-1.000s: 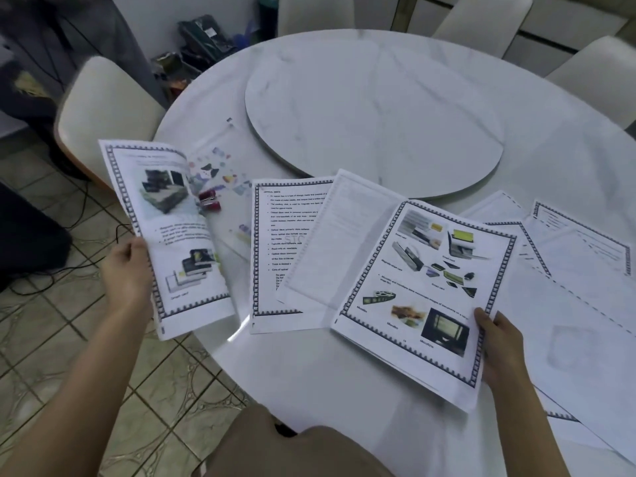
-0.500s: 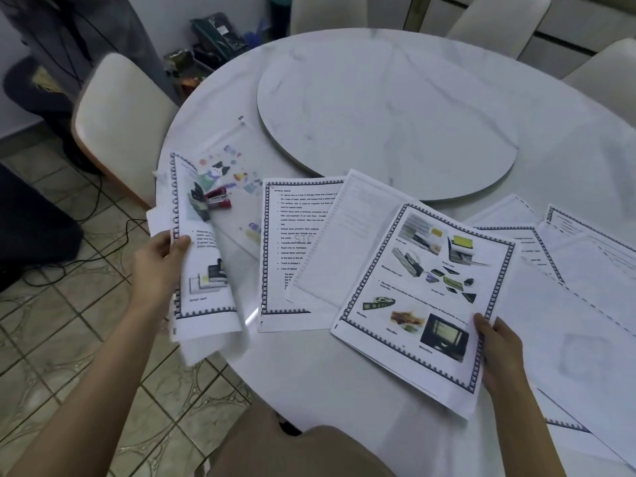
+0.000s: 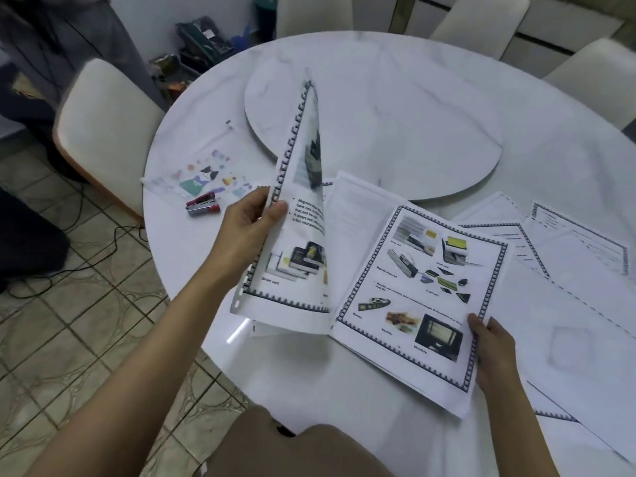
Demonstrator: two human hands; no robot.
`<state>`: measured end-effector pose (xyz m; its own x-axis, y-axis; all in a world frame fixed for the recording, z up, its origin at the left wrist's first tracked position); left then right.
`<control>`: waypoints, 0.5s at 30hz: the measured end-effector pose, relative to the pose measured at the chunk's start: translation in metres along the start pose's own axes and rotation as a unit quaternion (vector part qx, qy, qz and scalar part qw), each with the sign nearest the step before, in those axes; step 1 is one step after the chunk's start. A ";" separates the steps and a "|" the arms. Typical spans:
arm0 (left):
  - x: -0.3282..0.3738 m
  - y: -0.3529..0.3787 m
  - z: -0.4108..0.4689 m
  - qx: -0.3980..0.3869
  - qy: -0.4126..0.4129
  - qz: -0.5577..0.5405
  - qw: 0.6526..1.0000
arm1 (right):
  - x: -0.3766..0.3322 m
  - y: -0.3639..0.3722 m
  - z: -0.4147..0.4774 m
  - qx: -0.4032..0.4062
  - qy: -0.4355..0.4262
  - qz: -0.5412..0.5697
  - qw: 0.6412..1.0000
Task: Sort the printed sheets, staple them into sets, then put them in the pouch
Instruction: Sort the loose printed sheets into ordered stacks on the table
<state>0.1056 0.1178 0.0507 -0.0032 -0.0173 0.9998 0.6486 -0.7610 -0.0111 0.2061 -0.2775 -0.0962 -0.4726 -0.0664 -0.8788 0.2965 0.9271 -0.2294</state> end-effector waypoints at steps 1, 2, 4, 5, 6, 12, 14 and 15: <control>-0.009 -0.008 0.000 0.015 -0.012 0.006 1.000 | 0.000 -0.002 0.001 0.004 -0.002 -0.001 1.000; -0.020 -0.018 0.000 0.033 -0.026 0.019 0.999 | 0.000 -0.004 0.001 0.005 -0.002 -0.001 1.000; -0.043 -0.038 -0.002 0.055 -0.049 0.056 0.996 | 0.002 -0.006 0.002 0.008 -0.002 -0.004 1.000; -0.053 -0.048 -0.003 0.067 -0.060 0.071 0.993 | 0.002 -0.007 0.002 0.008 -0.001 -0.007 1.000; -0.063 -0.057 -0.005 0.083 -0.072 0.086 0.990 | 0.003 -0.007 0.002 0.006 0.000 -0.005 1.000; -0.104 -0.096 -0.014 0.157 -0.121 0.179 0.964 | 0.002 -0.001 0.000 -0.003 -0.006 -0.009 1.000; -0.111 -0.100 -0.014 0.162 -0.126 0.180 0.962 | 0.001 0.001 0.000 -0.005 -0.008 -0.014 1.000; -0.111 -0.101 -0.014 0.165 -0.126 0.181 0.961 | 0.000 0.002 0.000 -0.007 -0.010 -0.017 1.000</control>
<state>0.0298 0.1871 -0.0598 0.4252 -0.0528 0.9036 0.7793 -0.4863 -0.3952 0.2063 -0.2753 -0.0971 -0.4659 -0.1043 -0.8787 0.2699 0.9290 -0.2534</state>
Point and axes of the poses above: each hand's wrist, its own z-axis towards the middle knuckle, its own y-axis out of the palm, x = y × z, the point moved 7 cm from there along z, towards the middle knuckle, and after that the axes turned 10 degrees about x, right-handed, at the moved point
